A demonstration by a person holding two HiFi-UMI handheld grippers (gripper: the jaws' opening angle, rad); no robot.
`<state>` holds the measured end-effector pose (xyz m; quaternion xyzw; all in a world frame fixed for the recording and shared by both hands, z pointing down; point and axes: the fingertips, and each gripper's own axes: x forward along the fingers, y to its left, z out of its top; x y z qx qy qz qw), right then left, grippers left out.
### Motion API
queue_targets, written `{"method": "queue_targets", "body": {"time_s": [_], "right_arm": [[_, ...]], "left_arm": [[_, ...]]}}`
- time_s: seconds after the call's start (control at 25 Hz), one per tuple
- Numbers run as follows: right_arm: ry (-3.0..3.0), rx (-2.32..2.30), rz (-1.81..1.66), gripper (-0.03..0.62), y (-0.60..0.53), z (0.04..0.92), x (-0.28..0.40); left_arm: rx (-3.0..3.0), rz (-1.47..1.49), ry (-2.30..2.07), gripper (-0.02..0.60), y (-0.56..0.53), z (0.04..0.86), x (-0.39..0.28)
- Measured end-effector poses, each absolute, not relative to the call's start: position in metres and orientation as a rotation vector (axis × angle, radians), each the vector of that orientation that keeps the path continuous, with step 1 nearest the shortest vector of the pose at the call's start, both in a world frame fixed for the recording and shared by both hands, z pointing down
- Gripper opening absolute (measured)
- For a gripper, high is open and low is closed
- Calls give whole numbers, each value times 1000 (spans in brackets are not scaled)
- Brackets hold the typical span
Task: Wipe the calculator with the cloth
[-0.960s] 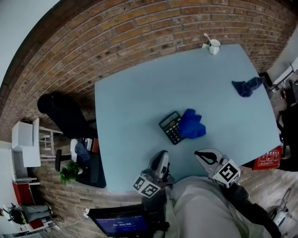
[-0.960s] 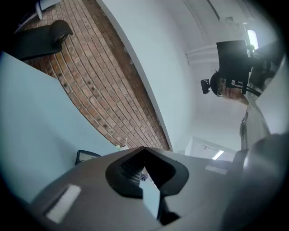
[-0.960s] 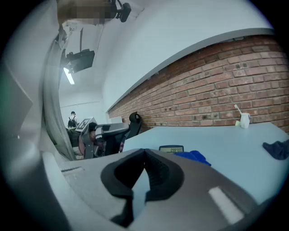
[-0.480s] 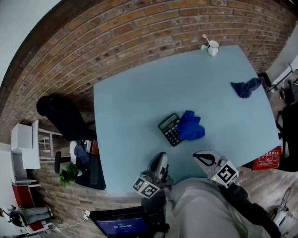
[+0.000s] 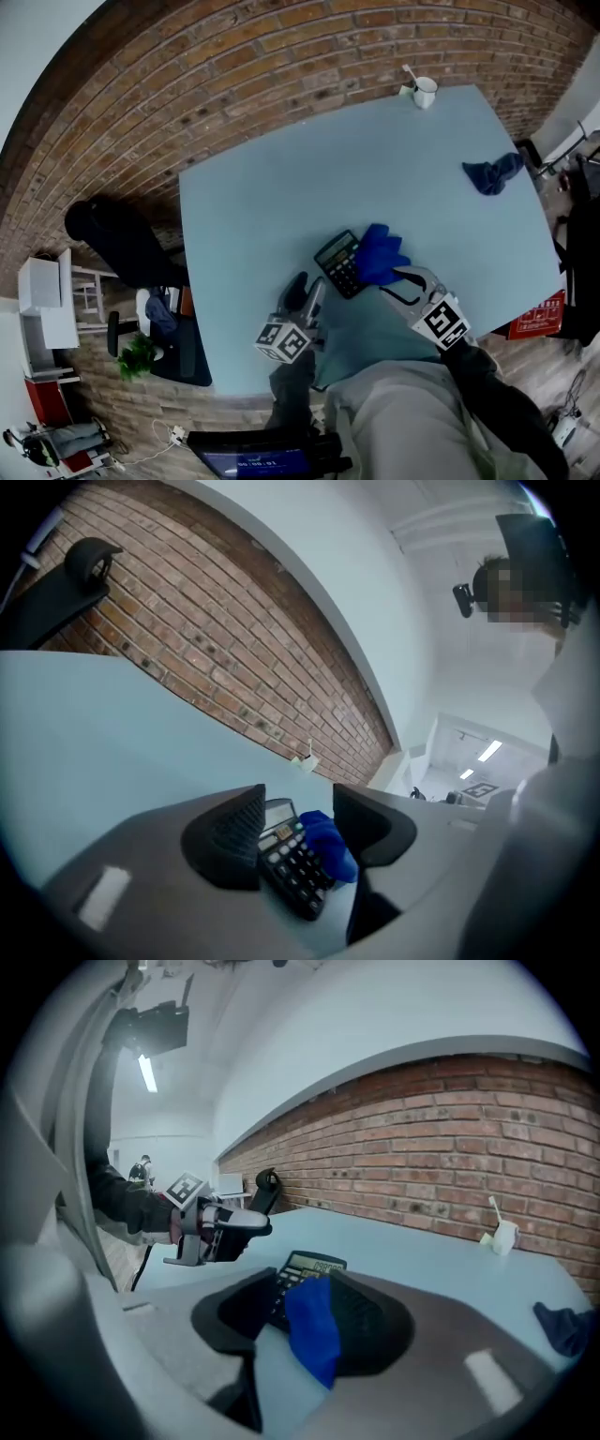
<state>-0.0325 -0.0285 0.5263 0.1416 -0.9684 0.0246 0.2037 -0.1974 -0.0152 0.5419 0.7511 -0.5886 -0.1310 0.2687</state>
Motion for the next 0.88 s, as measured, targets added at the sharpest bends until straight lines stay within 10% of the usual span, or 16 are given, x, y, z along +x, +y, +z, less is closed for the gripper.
{"method": "queue_targets", "body": {"time_s": [0.12, 0.52, 0.88], "right_arm": [[-2658, 393, 95, 281, -50, 545, -41], [-2485, 186, 246, 305, -86, 611, -63], [-2488, 213, 270, 272, -89, 632, -72]], "left_arm": [[2003, -292, -1555, 291, -45, 561, -208], [2212, 58, -1517, 328, -103, 592, -186], [2321, 109, -1518, 84, -111, 594, -181]]}}
